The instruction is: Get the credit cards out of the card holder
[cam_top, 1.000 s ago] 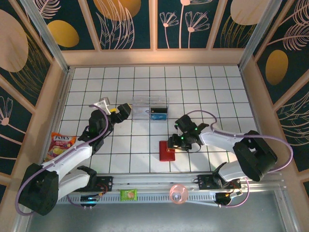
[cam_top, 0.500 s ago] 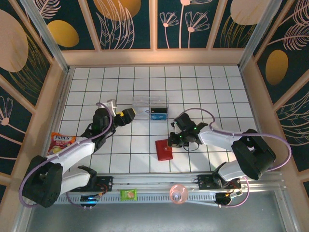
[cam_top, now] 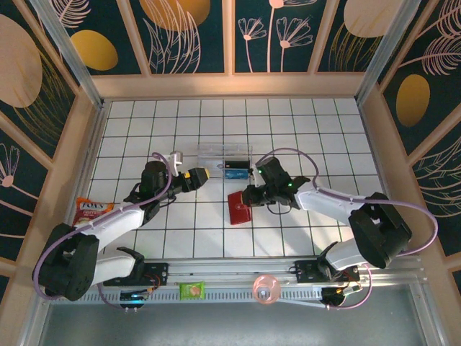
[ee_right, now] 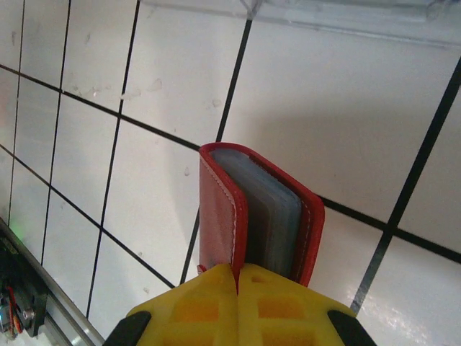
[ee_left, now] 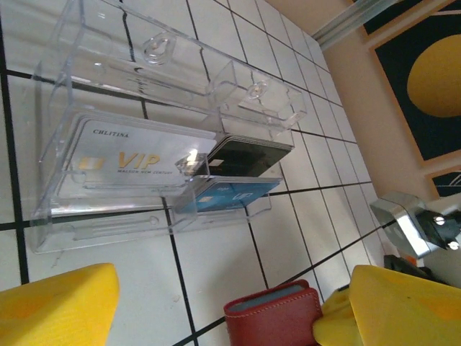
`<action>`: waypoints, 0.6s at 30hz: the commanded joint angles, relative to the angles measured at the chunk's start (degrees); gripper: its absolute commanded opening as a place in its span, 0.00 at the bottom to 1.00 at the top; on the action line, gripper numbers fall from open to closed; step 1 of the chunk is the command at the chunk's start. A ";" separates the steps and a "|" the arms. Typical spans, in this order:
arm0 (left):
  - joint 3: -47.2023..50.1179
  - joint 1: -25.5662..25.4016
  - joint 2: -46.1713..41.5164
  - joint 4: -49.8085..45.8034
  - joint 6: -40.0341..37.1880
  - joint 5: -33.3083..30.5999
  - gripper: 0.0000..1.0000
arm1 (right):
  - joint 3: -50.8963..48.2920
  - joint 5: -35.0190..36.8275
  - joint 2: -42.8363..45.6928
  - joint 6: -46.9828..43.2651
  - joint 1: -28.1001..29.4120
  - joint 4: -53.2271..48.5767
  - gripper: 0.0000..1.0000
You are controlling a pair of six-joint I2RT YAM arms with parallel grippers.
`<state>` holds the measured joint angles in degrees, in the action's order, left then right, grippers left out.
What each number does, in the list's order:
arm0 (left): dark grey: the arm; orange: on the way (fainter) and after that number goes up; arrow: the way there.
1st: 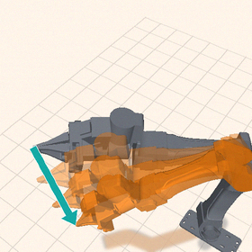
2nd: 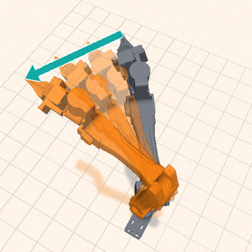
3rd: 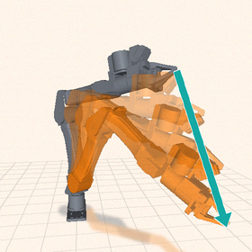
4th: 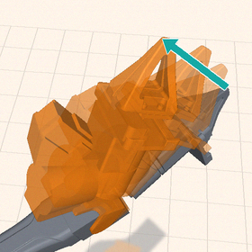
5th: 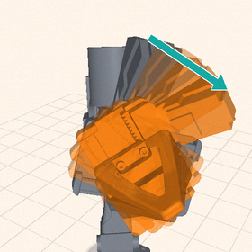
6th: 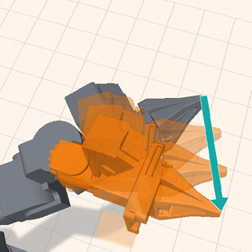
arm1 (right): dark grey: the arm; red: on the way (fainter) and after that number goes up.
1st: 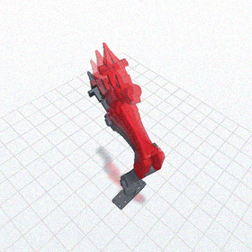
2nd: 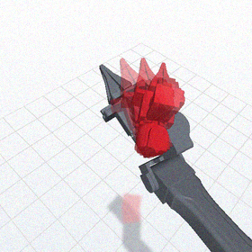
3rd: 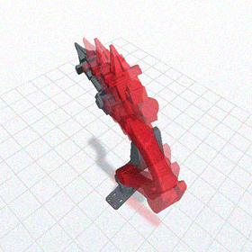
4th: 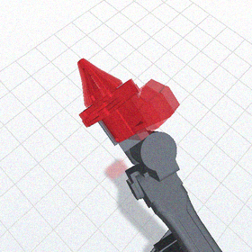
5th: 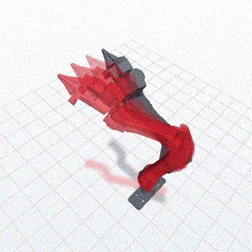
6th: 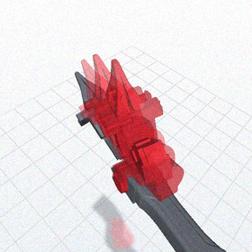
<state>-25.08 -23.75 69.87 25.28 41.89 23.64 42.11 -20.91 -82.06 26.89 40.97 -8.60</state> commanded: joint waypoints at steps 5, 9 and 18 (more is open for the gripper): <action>0.65 -0.07 0.28 2.42 0.71 0.82 0.90 | 2.68 6.50 -5.60 1.48 0.06 -2.23 0.34; 0.91 -0.09 -0.26 2.33 0.26 0.03 0.92 | 3.98 9.98 -5.73 3.16 -0.26 -2.87 0.45; 1.70 -0.07 -1.13 2.46 0.01 -0.35 0.94 | 4.48 7.21 -10.72 5.95 0.61 0.59 0.48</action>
<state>-24.03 -23.75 69.67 26.41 42.28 23.35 45.52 -13.50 -90.50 31.70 40.95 -8.69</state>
